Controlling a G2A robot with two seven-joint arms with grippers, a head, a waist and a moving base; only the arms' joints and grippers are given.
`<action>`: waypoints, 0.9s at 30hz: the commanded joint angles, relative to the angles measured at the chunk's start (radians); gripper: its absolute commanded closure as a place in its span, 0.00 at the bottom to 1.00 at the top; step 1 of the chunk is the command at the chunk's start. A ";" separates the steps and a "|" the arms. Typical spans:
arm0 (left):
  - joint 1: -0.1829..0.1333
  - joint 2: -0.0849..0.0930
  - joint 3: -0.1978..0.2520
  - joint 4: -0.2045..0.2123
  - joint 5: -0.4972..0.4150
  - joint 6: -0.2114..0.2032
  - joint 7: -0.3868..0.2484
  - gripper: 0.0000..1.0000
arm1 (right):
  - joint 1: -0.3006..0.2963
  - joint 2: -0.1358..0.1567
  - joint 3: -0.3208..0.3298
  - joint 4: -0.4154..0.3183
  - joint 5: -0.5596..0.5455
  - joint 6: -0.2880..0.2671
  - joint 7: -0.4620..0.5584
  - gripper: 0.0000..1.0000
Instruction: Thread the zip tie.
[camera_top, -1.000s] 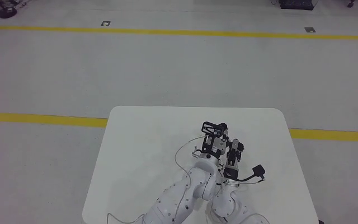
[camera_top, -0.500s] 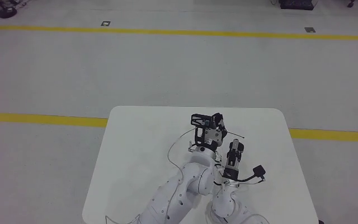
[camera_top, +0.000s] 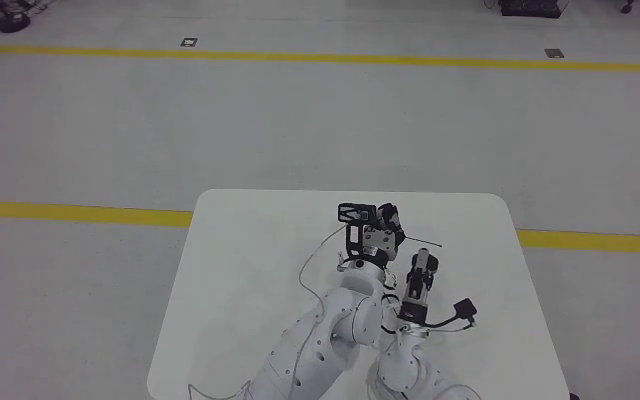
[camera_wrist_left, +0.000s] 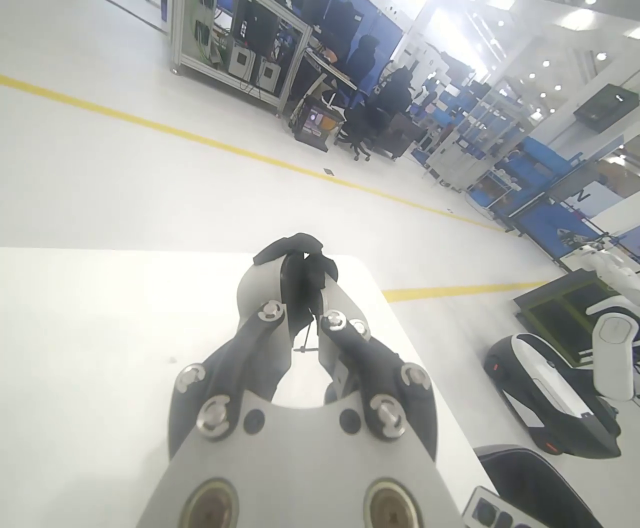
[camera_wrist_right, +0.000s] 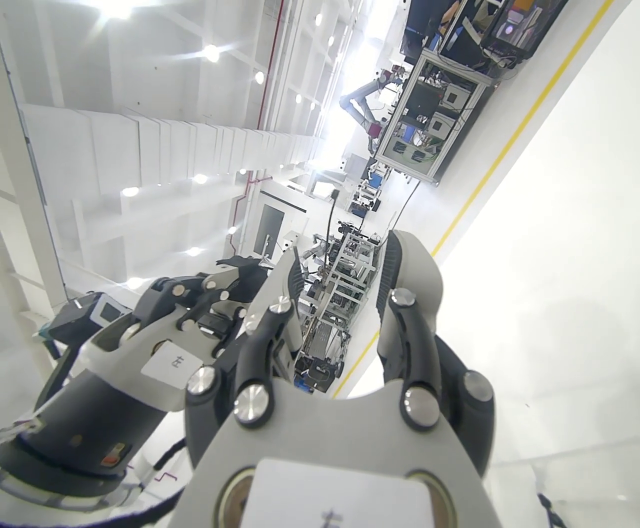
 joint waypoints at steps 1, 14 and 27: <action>0.004 0.001 -0.008 -0.005 -0.020 0.000 0.008 1.00 | 0.001 0.002 -0.002 0.001 0.004 0.000 0.000 0.68; -0.050 -0.033 -0.104 0.065 -0.397 0.009 0.122 1.00 | 0.016 0.013 -0.028 0.020 -0.006 0.000 -0.045 0.65; -0.050 -0.033 -0.104 0.065 -0.397 0.009 0.122 1.00 | 0.015 0.017 -0.029 0.042 -0.017 0.000 -0.093 0.00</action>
